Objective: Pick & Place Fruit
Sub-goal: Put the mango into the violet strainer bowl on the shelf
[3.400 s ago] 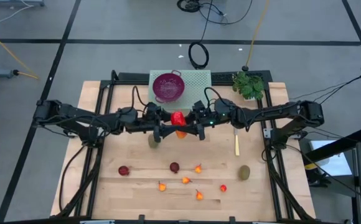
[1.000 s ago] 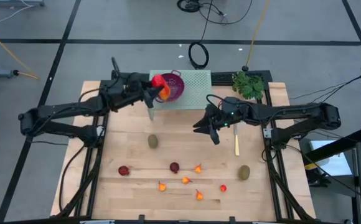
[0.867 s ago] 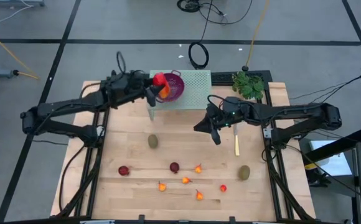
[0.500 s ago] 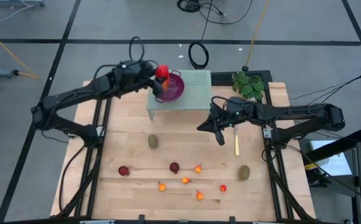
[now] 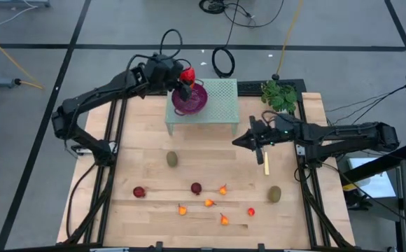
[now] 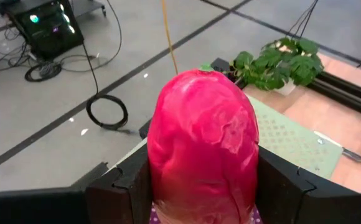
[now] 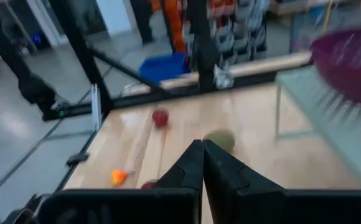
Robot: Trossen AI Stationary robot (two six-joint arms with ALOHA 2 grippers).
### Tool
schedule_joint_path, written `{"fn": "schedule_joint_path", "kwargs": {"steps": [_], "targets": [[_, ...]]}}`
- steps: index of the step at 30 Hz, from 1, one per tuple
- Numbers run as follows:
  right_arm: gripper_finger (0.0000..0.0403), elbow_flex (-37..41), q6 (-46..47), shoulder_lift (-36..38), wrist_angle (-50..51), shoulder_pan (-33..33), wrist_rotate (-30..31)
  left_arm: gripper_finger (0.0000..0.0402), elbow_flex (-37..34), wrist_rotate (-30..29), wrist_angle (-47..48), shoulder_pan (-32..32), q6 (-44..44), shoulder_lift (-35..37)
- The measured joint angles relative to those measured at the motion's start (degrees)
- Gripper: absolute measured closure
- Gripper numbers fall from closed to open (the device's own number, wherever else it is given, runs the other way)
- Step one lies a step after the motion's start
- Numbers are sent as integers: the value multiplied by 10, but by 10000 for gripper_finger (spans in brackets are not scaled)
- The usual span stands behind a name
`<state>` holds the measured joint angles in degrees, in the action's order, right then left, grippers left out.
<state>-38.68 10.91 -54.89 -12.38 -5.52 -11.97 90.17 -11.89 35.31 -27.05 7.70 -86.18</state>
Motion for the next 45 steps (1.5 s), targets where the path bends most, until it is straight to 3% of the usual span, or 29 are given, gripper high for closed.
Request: {"fn": "schedule_joint_path", "kwargs": {"steps": [8,16,27,32,45], "targets": [[402,120,-64,83,-176,0,36,195,25,0,32,0,16,-31],[401,196,-120,107,-304,0,45,195,25,-1,28,-3,52,-49],[402,209,-127,106,-322,0,45,195,25,0,41,-13,201,-54],[402,209,-136,106,-323,0,45,195,25,38,57,-21,263,-55],[402,209,-133,106,-324,0,45,195,25,60,81,-22,322,-64]]}}
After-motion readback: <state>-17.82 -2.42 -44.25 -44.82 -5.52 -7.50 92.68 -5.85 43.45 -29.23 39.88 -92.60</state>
